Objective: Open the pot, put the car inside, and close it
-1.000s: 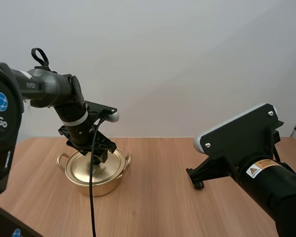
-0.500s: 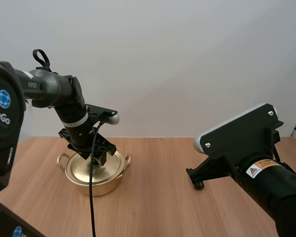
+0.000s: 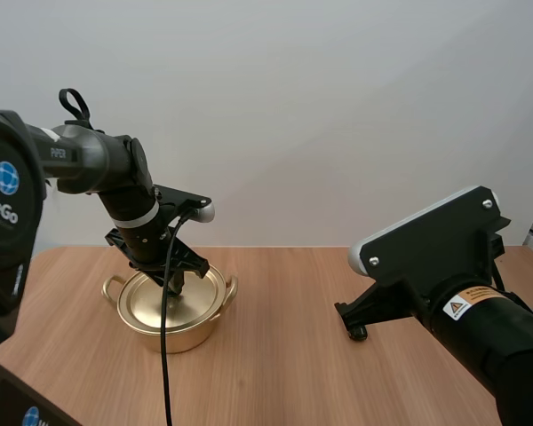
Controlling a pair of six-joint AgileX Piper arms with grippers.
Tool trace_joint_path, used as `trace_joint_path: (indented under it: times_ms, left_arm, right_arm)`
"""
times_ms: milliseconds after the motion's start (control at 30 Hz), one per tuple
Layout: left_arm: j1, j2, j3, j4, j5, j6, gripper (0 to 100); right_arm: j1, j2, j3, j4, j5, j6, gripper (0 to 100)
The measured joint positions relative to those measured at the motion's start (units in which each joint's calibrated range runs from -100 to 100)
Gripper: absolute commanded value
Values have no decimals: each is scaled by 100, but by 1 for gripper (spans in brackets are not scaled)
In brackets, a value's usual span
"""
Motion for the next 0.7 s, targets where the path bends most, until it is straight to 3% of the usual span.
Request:
trace_joint_path:
  times_ms: [400,700]
  left_arm:
    - [0,-177,-279,-19,152,-19,0]
    - [0,-1195,-1033,-642,134,-19,0]
  right_arm:
    - [0,0,0,0,0,0,0]
    - [0,53,0,0,64,0,0]
